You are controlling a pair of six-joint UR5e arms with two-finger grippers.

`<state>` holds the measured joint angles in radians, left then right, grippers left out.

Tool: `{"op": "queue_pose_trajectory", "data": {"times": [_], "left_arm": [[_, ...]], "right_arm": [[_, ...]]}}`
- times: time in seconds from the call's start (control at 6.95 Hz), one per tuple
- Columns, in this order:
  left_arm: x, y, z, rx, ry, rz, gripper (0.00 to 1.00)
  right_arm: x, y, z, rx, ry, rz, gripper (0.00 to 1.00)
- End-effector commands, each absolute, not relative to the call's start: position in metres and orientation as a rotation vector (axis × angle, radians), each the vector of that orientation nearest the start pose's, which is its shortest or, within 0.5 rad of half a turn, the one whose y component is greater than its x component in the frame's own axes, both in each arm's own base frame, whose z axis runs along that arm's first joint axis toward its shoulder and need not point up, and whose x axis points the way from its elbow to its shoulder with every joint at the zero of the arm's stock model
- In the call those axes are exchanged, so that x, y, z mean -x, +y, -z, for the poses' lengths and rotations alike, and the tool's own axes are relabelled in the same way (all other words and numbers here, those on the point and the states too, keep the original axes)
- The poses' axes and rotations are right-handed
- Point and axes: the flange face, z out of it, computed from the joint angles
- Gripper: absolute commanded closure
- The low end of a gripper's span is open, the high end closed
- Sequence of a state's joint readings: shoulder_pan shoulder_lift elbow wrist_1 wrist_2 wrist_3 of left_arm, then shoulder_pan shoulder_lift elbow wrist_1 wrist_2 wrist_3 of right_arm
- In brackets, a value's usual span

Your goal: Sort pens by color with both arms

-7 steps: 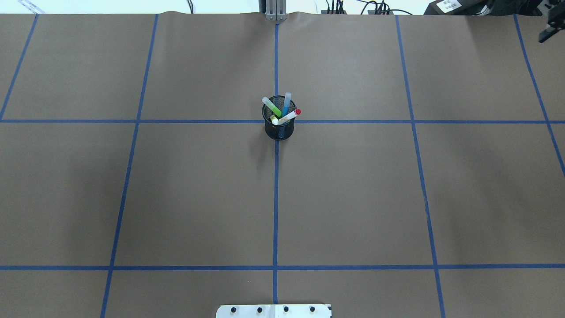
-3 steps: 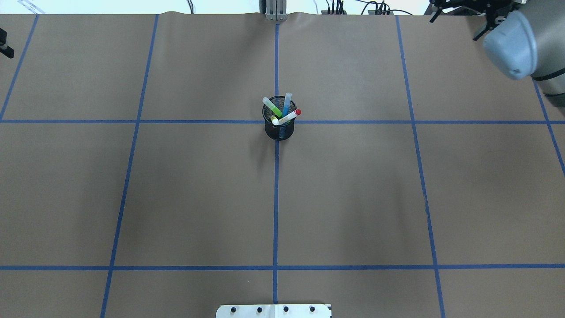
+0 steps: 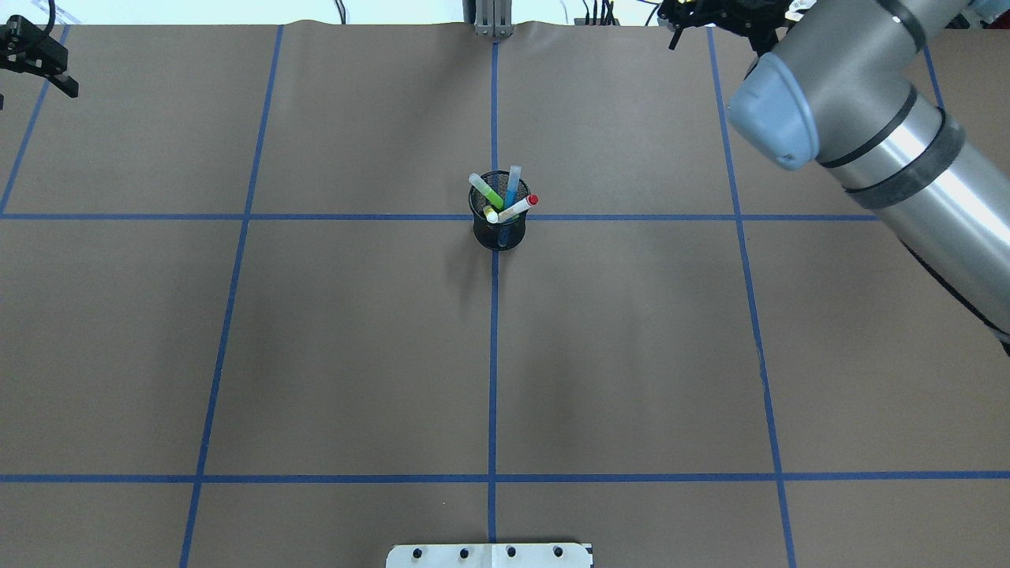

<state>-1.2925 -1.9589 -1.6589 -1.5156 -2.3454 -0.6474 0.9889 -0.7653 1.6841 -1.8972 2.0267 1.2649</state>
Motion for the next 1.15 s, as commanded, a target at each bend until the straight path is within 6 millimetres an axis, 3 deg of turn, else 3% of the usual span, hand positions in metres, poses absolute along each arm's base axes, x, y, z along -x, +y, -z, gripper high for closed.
{"op": "queue_pose_trajectory", "data": {"times": [0.0, 0.14, 0.29, 0.43, 0.58, 0.86, 1.01], "left_arm": [[-0.144, -0.610, -0.368, -0.008, 0.887, 0.190, 0.01], [-0.163, -0.607, -0.346, -0.003, 0.905, 0.197, 0.01], [-0.183, -0.604, -0.329, 0.010, 0.918, 0.203, 0.01], [-0.206, -0.597, -0.315, 0.027, 0.929, 0.204, 0.01], [-0.215, -0.595, -0.307, 0.034, 0.937, 0.211, 0.01], [-0.230, -0.588, -0.297, 0.034, 0.946, 0.192, 0.01], [-0.236, -0.586, -0.292, 0.036, 0.949, 0.190, 0.01]], "right_arm": [[0.375, -0.609, -0.129, 0.000, -0.643, -0.498, 0.00], [0.413, -0.607, -0.109, 0.002, -0.635, -0.479, 0.00], [0.435, -0.615, -0.086, -0.031, -0.623, -0.473, 0.01], [0.463, -0.627, -0.091, -0.065, -0.673, -0.448, 0.02], [0.489, -0.619, -0.102, -0.098, -0.735, -0.422, 0.02], [0.519, -0.597, -0.113, -0.106, -0.736, -0.389, 0.11], [0.526, -0.592, -0.137, -0.088, -0.709, -0.407, 0.19]]}}
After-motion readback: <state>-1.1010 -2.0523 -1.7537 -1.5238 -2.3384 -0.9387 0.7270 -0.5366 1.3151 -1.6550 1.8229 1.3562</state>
